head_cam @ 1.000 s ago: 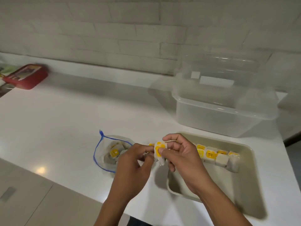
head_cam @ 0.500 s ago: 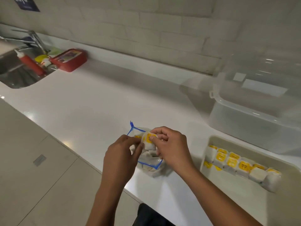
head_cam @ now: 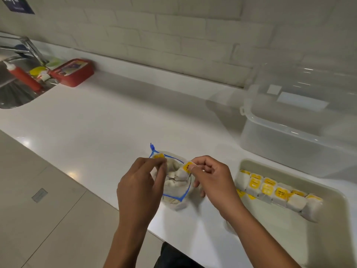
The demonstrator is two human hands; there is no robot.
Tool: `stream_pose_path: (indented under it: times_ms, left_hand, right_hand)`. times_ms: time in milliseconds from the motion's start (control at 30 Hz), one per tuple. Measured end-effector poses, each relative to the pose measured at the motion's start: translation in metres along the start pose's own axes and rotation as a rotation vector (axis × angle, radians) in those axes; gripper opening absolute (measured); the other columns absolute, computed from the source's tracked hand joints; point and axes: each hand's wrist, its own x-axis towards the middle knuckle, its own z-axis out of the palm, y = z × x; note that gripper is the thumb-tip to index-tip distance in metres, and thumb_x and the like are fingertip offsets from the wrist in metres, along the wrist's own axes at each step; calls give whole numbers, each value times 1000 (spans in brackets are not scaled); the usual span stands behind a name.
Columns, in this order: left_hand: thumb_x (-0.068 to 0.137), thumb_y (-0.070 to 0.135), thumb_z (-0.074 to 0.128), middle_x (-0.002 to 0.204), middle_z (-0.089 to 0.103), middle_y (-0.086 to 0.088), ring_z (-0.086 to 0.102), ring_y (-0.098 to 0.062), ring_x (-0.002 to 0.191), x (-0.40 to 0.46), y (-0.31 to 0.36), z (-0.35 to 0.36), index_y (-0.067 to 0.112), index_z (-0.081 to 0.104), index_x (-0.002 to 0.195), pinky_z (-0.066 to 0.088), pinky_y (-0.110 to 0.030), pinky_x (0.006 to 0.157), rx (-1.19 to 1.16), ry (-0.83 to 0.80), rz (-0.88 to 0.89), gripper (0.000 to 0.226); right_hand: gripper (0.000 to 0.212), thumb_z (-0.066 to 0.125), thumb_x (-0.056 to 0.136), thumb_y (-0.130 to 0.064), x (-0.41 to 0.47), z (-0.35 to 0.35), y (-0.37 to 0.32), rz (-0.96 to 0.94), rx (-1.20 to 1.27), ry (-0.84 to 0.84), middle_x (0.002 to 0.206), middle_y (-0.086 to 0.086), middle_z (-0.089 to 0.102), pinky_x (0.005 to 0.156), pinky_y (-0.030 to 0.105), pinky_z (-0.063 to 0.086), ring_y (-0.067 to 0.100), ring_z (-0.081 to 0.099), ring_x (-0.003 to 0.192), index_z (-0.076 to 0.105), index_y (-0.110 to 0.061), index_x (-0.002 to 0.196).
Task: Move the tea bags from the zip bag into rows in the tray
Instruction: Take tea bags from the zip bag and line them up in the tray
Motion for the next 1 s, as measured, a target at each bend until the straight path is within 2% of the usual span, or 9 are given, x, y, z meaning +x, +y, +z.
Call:
stream_pose_path:
  times_ms: [100, 200, 267, 400, 467, 567, 700, 833, 1000]
  left_hand:
    - [90, 17, 73, 93, 67, 18, 59, -9, 68, -6, 20, 7, 32, 72, 107, 44, -16, 61, -197, -11, 73, 22]
    - [90, 25, 73, 89, 67, 16, 62, -11, 74, -17, 43, 24, 41, 61, 124, 44, -11, 65, -467, -189, -98, 39]
    - [88, 27, 75, 86, 66, 15, 62, -11, 75, -24, 54, 39, 45, 59, 126, 45, -13, 68, -536, -298, -153, 44]
    - [88, 35, 74, 86, 72, 17, 64, -11, 78, -38, 72, 67, 40, 74, 94, 47, -21, 70, -588, -492, -213, 8]
    - [89, 34, 73, 87, 74, 16, 66, -12, 80, -43, 78, 77, 35, 75, 90, 48, -23, 70, -601, -560, -243, 2]
    - [92, 35, 70, 86, 74, 18, 65, -7, 78, -49, 82, 85, 33, 74, 89, 44, -15, 65, -552, -619, -209, 6]
    - [93, 35, 68, 85, 74, 21, 65, -4, 77, -52, 79, 87, 35, 73, 89, 45, -16, 65, -509, -640, -177, 7]
    - [93, 36, 67, 85, 73, 21, 66, -2, 79, -48, 69, 86, 35, 72, 91, 50, -19, 70, -466, -620, -180, 5]
    - [92, 37, 68, 86, 74, 17, 67, -5, 80, -44, 55, 84, 34, 72, 91, 53, -27, 76, -478, -612, -211, 5]
  right_hand:
    - [5, 71, 91, -16, -10, -23, 1, 2, 85, 61, 75, -2, 70, 44, 21, 38, 9, 55, 55, 72, -19, 89]
    - [2, 69, 92, -12, -23, -51, 4, -10, 109, 129, 70, -5, 68, 44, 12, 35, 3, 52, 53, 71, -13, 91]
    - [2, 68, 93, -11, -32, -72, 11, -18, 110, 184, 69, -4, 67, 45, 11, 35, 3, 52, 52, 70, -10, 91]
    - [5, 69, 92, -11, -46, -113, 28, -12, 84, 331, 71, 1, 67, 44, 17, 35, 9, 51, 54, 67, -12, 88]
    - [7, 70, 92, -12, -49, -127, 37, 8, 47, 375, 71, 2, 67, 44, 25, 35, 10, 53, 55, 64, -12, 87]
    - [9, 71, 91, -12, -50, -140, 50, 25, -39, 401, 68, -4, 67, 53, 27, 39, 6, 55, 58, 64, -11, 84]
    - [11, 73, 88, -15, -45, -146, 64, 92, -131, 390, 68, -1, 68, 62, 27, 44, 7, 61, 61, 64, -14, 81]
    - [9, 71, 89, -12, -34, -142, 68, 174, -218, 239, 75, 11, 72, 53, 22, 46, 11, 66, 59, 63, -10, 84]
    - [10, 72, 87, -13, -20, -138, 71, 198, -413, 133, 65, 3, 71, 58, 28, 51, 6, 61, 53, 66, -16, 79]
